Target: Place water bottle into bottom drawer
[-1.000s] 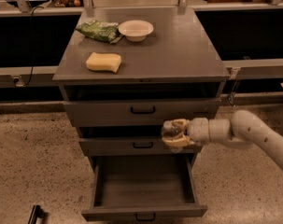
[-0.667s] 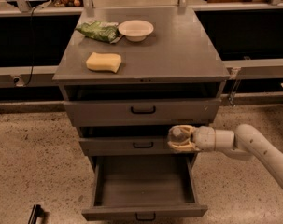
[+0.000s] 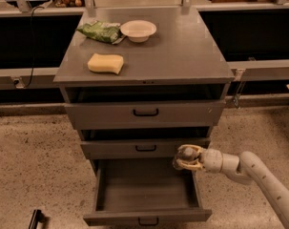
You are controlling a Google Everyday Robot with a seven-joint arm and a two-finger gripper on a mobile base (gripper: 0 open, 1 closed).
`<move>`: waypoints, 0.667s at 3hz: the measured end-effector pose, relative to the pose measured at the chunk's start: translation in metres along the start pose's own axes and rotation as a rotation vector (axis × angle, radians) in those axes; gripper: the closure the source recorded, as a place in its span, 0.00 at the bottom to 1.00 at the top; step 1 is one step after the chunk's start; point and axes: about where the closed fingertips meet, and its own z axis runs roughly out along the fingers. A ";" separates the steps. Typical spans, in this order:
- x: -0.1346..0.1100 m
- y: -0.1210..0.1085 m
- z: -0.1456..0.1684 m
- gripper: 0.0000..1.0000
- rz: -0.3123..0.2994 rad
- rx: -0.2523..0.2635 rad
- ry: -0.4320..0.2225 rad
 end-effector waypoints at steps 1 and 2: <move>0.013 0.002 0.007 1.00 0.089 -0.028 -0.012; 0.062 0.008 0.002 1.00 0.192 -0.088 0.005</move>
Offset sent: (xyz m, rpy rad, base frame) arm 0.0111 -0.0138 -0.1376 0.0071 0.3183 0.1375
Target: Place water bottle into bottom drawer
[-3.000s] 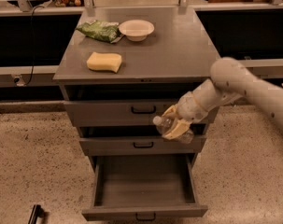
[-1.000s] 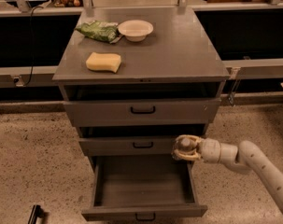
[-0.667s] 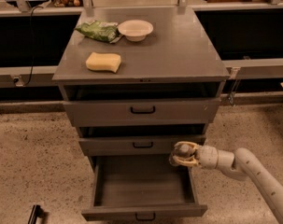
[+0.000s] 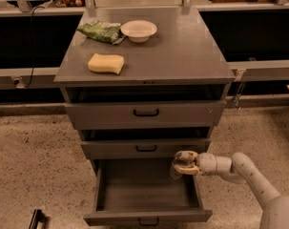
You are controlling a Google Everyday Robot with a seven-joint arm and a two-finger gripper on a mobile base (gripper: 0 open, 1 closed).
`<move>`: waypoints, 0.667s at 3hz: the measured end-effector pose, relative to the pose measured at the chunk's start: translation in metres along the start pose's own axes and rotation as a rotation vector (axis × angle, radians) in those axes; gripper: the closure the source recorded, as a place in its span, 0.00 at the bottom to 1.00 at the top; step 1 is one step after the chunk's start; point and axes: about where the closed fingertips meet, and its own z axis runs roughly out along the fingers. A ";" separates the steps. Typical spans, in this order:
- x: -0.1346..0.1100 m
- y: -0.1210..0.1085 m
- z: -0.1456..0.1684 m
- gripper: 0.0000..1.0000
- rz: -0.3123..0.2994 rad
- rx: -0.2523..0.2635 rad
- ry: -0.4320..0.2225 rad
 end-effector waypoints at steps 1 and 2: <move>0.059 0.013 -0.001 1.00 0.042 -0.078 -0.008; 0.096 0.016 -0.012 0.82 0.003 -0.113 0.025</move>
Offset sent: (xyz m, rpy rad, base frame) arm -0.0156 -0.0330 -0.1471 -0.0781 -0.0556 0.1596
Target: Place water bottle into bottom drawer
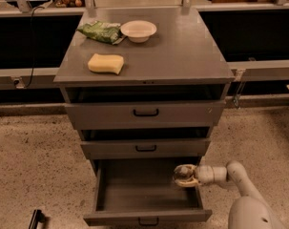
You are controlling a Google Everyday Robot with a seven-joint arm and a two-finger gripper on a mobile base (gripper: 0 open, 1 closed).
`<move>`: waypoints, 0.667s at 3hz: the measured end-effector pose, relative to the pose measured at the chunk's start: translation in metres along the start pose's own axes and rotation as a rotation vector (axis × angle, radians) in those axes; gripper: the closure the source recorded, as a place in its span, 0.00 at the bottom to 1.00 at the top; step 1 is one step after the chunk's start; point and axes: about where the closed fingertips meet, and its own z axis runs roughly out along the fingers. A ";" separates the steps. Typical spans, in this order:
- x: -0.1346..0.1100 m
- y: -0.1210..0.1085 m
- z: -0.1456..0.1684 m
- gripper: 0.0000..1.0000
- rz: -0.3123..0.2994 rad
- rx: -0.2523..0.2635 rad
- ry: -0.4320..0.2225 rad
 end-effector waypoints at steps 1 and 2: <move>0.001 -0.008 -0.005 0.59 -0.011 0.019 0.009; 0.014 -0.006 0.003 0.36 0.016 0.039 0.038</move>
Offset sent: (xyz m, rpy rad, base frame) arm 0.0000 0.0103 -0.0278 -0.0829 0.0523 -0.0761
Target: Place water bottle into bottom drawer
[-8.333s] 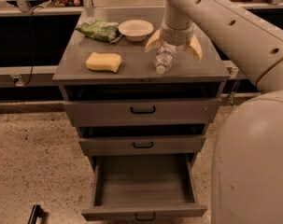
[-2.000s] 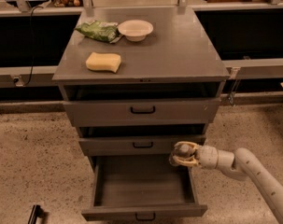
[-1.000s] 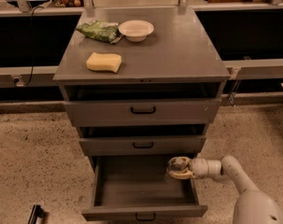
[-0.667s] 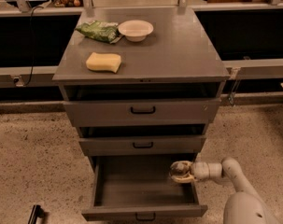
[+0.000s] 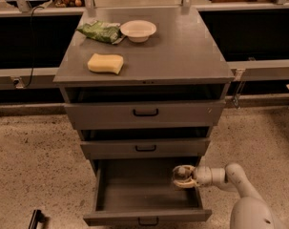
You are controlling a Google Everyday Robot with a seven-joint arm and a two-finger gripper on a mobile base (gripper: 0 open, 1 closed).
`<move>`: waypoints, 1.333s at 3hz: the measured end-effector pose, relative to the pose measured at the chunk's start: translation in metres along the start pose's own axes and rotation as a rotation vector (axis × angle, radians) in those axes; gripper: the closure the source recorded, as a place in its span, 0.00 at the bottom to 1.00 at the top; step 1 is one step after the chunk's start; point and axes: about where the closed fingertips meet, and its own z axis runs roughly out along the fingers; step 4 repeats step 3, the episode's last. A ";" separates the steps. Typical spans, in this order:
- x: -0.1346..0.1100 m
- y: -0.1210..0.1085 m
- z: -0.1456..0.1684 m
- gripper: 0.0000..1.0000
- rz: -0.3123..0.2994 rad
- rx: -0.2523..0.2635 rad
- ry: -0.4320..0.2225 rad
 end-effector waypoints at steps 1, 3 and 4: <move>0.023 0.005 0.008 0.13 0.082 0.016 0.024; 0.024 0.004 0.011 0.00 0.086 0.015 0.023; 0.024 0.004 0.011 0.00 0.086 0.015 0.023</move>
Offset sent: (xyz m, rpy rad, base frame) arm -0.0039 0.0073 -0.0212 -0.0163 0.0739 -0.0164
